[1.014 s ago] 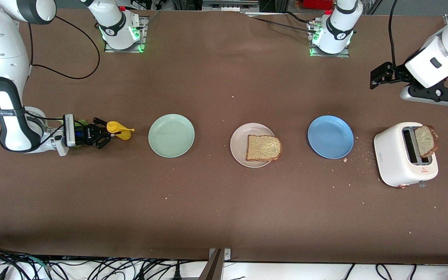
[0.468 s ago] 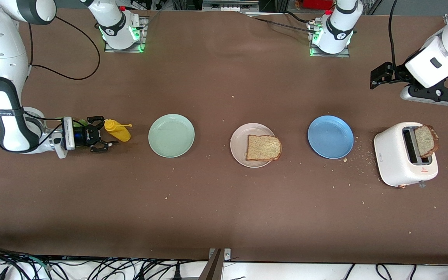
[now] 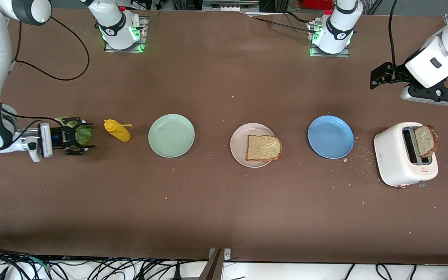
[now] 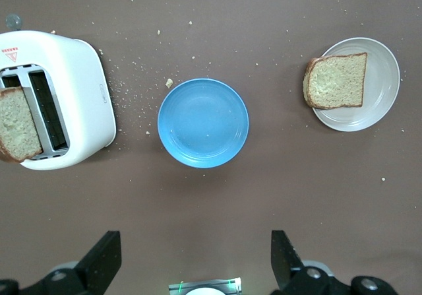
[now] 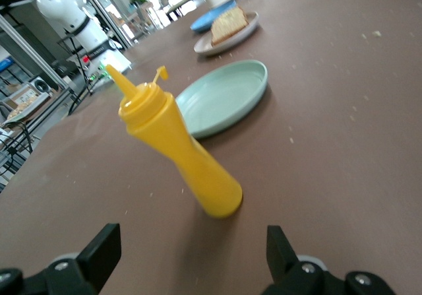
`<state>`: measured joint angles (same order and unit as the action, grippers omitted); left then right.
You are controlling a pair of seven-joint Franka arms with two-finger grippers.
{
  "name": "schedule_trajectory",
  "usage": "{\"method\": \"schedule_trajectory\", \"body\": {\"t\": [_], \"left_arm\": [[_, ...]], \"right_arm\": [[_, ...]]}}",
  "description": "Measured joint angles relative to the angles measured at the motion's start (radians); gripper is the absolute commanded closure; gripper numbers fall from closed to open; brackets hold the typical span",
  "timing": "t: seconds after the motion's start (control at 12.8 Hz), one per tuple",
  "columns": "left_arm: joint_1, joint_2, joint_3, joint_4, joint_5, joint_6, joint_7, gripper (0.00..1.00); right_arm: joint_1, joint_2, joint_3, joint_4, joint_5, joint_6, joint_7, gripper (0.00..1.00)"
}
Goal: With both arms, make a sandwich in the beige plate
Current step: 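Release the yellow bottle and draw the right gripper back, then lower the right gripper onto the lettuce leaf and grasp it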
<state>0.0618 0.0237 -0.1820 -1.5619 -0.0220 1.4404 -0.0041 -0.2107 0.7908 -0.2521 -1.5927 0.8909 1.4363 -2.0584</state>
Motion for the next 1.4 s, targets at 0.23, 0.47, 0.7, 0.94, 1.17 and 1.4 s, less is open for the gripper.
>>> {"method": "schedule_trajectory", "body": {"t": [0.23,0.47,0.7,0.94,1.17,1.4], "left_arm": [[0.0,0.0,0.0,0.0,0.0,0.0,0.0,0.0],[0.0,0.0,0.0,0.0,0.0,0.0,-0.001,0.0],[0.0,0.0,0.0,0.0,0.0,0.0,-0.001,0.0],[0.0,0.001,0.0,0.0,0.0,0.0,-0.001,0.0],[0.0,0.001,0.0,0.0,0.0,0.0,-0.001,0.0],[0.0,0.001,0.0,0.0,0.0,0.0,-0.002,0.0]], "right_arm": [[-0.002,-0.067,-0.047,0.091,-0.143,-0.003,0.181,0.02],[0.004,-0.185,-0.05,0.181,-0.324,-0.002,0.487,0.02],[0.057,-0.312,-0.048,0.195,-0.525,0.074,0.721,0.02],[0.137,-0.338,-0.044,0.14,-0.653,0.241,0.791,0.02],[0.172,-0.319,-0.044,-0.032,-0.671,0.46,0.8,0.04],[0.173,-0.319,-0.044,-0.216,-0.671,0.659,0.82,0.04]]}}
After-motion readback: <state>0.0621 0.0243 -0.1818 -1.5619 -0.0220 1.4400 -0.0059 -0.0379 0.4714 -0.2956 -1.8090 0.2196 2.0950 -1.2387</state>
